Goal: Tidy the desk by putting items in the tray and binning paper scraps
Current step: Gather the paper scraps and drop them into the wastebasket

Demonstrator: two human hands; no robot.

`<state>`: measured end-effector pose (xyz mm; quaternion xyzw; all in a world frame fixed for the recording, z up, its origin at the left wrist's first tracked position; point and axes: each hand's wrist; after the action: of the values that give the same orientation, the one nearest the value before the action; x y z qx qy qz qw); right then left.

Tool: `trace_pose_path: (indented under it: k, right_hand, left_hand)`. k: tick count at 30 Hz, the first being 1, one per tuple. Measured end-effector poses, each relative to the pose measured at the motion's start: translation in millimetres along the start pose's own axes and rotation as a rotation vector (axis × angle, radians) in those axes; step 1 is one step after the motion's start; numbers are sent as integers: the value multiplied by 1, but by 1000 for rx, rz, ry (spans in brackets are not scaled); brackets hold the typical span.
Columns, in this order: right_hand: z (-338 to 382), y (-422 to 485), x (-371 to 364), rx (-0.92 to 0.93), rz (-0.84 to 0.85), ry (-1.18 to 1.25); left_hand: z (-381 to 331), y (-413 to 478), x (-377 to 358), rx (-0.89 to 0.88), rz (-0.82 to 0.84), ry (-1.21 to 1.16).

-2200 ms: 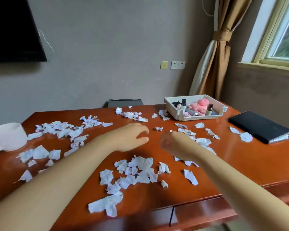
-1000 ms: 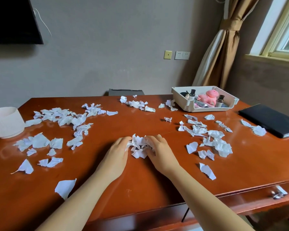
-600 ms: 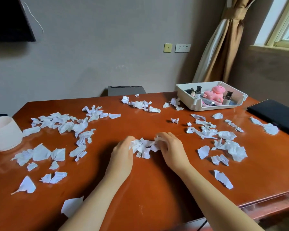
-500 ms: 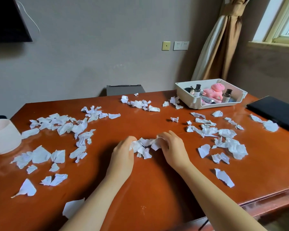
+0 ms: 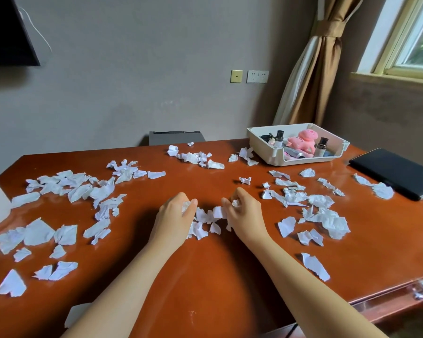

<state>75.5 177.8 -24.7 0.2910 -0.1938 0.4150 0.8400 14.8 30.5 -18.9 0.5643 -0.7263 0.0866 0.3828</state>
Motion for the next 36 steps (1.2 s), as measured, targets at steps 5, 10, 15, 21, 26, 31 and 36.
trace_pose_path:
  k: [5, 10, 15, 21, 26, 31, 36]
  right_hand:
    - [-2, 13, 15, 47, -12, -14]
    - [-2, 25, 31, 41, 22, -80]
    - [-2, 29, 47, 31, 19, -138]
    - [-1, 26, 77, 18, -23, -90]
    - [-6, 21, 109, 10, -102, -76]
    - [-17, 11, 144, 17, -169, -36]
    - [-33, -6, 188, 16, -244, -70]
  left_hand:
    - [-13, 14, 4, -22, -2, 55]
    - [-34, 18, 9, -61, 32, 64]
    - [-60, 10, 5, -107, 72, -16]
    - [-91, -4, -8, -122, 93, -67]
    - [-122, -8, -18, -159, 171, -93]
    - [-153, -14, -39, -204, 242, -178]
    - [-192, -38, -64, -313, 337, -233]
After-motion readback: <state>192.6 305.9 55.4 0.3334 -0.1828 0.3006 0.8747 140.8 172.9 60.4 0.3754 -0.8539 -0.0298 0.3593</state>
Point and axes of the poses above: each hand's wrist, its own y-axis towards the middle knuckle, its own x-axis out of the back of the hand, z = x × y, and after that the axes turned 4 degrees about -y, right-handed
